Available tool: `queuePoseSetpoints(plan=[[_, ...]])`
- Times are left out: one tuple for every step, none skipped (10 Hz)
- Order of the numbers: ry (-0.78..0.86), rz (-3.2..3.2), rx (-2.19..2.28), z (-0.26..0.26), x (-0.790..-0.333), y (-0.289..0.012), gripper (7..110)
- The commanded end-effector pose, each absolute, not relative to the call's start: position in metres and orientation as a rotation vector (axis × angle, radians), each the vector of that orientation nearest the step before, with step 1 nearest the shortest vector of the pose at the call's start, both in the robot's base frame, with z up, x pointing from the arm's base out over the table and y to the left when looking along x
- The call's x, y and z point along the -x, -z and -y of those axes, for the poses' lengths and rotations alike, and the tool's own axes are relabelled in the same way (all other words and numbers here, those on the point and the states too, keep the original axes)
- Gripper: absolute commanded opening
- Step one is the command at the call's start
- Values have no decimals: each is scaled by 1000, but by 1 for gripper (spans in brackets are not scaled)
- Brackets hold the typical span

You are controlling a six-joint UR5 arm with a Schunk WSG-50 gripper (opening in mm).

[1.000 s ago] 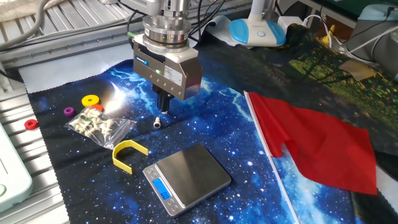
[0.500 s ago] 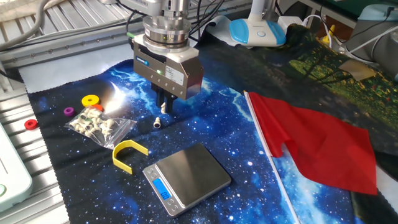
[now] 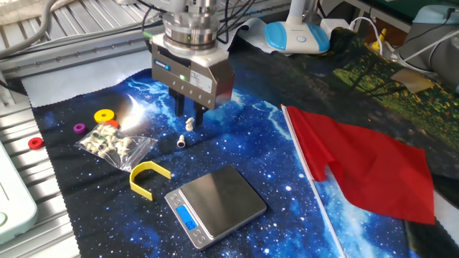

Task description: Remove the object from the scale

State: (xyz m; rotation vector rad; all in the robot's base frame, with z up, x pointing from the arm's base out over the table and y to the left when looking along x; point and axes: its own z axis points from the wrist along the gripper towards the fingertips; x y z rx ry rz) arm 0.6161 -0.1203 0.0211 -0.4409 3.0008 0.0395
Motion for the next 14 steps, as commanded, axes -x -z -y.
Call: queuePoseSetpoints(plan=[[-35, -3028, 397, 109, -617, -57, 44], [-76, -3028, 369, 94, -618, -72, 44], [-118, -3024, 353, 78, -619, -88, 22], [-140, -3025, 326, 60, -619, -105, 22], [-122, -3034, 274, 46, -620, -118, 22], [-87, -3047, 183, 28, -623, -128, 22], [-75, -3051, 135, 7, -626, -135, 22], [-60, -3050, 95, -13, -628, -139, 22], [-46, -3043, 51, -32, -628, -138, 22], [-22, -3028, 15, -45, -627, -130, 7], [33, -3024, -7, -47, -624, -125, 7], [46, -3019, -20, -53, -621, -122, 7], [49, -3018, -40, -58, -616, -119, 7], [64, -3017, -56, -60, -611, -118, 7]])
